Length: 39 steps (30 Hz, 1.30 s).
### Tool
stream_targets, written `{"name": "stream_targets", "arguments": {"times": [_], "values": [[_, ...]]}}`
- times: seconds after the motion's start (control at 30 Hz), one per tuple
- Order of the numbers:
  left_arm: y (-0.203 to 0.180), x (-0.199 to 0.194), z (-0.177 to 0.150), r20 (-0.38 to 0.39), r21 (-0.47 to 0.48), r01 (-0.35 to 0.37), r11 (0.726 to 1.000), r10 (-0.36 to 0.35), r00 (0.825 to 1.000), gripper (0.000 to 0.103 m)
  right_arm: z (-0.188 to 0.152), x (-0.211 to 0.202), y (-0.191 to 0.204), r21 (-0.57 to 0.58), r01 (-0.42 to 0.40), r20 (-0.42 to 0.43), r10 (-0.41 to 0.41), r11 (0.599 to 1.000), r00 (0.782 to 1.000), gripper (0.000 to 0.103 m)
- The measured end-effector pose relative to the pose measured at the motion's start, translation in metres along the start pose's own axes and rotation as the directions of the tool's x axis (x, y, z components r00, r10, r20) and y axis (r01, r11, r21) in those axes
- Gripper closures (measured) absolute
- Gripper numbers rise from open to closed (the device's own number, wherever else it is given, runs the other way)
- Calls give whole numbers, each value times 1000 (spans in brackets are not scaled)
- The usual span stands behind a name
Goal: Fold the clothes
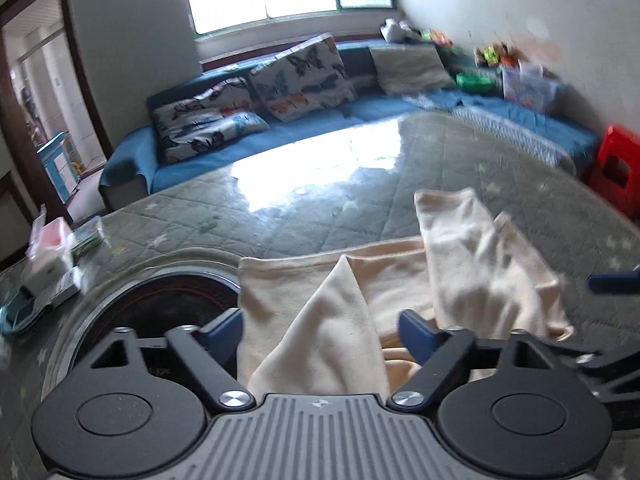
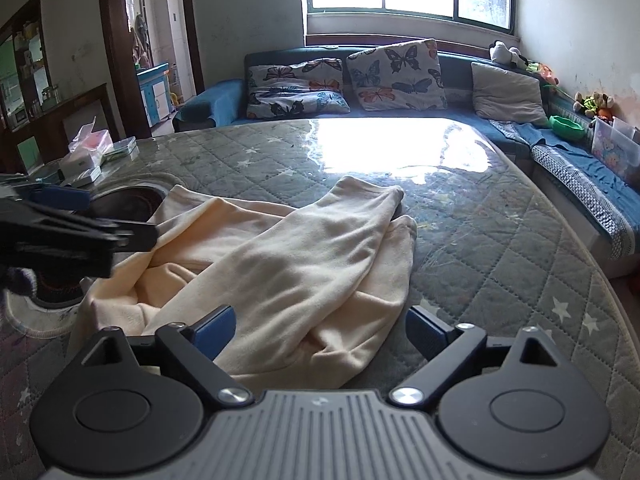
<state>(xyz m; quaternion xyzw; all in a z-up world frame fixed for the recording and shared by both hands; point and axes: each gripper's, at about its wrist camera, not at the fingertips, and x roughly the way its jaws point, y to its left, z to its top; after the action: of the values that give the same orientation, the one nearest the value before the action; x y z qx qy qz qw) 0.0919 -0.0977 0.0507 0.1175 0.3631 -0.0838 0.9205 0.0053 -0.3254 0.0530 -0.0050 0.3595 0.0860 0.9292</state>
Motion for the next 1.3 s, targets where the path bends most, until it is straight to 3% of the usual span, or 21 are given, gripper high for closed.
{"name": "stream_targets", "arguments": {"times": [0.03, 0.1, 0.17, 0.3, 0.57, 0.8, 1.03, 1.3], "values": [[-1, 7, -1, -20, 12, 4, 1000, -4, 1000, 32, 1, 0, -1, -1, 1, 1, -1, 1000, 1000, 10], [-2, 18, -5, -53, 29, 16, 999, -14, 998, 61, 2, 0, -3, -3, 4, 4, -4, 1000, 1000, 10], [1, 21, -11, -70, 29, 22, 999, -20, 997, 79, 2, 0, -4, -5, 9, 6, -9, 1000, 1000, 10], [13, 10, -21, -48, -9, 21, 1000, -22, 999, 96, 3, 2, -7, -4, 18, 4, -18, 1000, 1000, 10], [39, -44, -48, 41, -93, -10, 996, 14, 999, 97, 5, 0, -6, -4, 16, 16, -16, 1000, 1000, 10], [48, -74, -89, 31, -150, 12, 989, -7, 999, 97, 21, 3, 1, -32, -13, 29, 14, 999, 1000, 11], [54, -82, -116, -6, -224, 43, 974, -45, 999, 96, 55, 31, 13, -55, -68, 13, 69, 996, 998, 26], [56, -85, -118, 2, -219, 58, 974, -60, 998, 88, 95, 91, 14, -2, -87, -46, 87, 996, 995, 41]]}}
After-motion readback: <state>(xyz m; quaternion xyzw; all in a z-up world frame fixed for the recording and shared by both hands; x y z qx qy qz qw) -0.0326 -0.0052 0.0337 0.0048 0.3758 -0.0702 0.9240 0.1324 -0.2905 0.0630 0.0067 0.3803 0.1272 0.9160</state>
